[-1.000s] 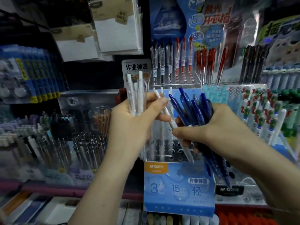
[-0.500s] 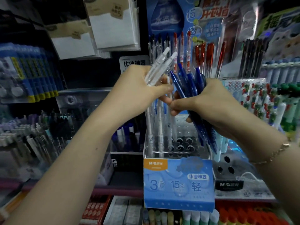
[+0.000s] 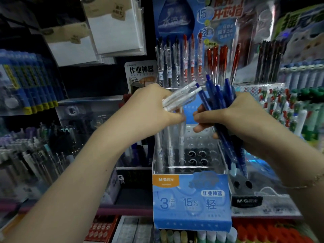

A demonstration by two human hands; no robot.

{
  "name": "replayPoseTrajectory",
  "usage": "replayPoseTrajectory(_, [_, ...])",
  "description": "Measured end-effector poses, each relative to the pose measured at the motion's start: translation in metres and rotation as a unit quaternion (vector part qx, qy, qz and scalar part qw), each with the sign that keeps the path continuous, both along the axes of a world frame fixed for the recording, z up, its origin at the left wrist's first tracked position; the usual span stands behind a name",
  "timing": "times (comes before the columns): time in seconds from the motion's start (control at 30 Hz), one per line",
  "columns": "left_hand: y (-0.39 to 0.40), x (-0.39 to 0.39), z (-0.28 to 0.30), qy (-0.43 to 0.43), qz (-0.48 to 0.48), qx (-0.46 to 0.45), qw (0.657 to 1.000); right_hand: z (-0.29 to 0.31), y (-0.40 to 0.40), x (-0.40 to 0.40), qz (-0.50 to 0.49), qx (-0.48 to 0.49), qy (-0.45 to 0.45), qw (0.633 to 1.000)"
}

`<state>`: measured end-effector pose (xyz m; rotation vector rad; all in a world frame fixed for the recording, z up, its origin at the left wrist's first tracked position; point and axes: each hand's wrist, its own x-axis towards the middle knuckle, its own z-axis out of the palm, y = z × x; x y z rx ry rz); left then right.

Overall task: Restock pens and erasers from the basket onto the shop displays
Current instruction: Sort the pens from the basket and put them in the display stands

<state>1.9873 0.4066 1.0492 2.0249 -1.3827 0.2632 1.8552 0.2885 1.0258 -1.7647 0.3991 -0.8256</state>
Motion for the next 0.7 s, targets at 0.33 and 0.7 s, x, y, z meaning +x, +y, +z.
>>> replayPoseTrajectory(0.33, [0.021,-0.017,0.001,0.095,-0.058,-0.188,0.976,-0.006,0.006,-0.022,0.020,0.035,-0.115,0.993])
replayPoseTrajectory(0.7, [0.029,-0.039,-0.052,0.492,-0.349,0.088,0.792,-0.010,0.026,-0.035,0.198,0.064,-0.026,0.978])
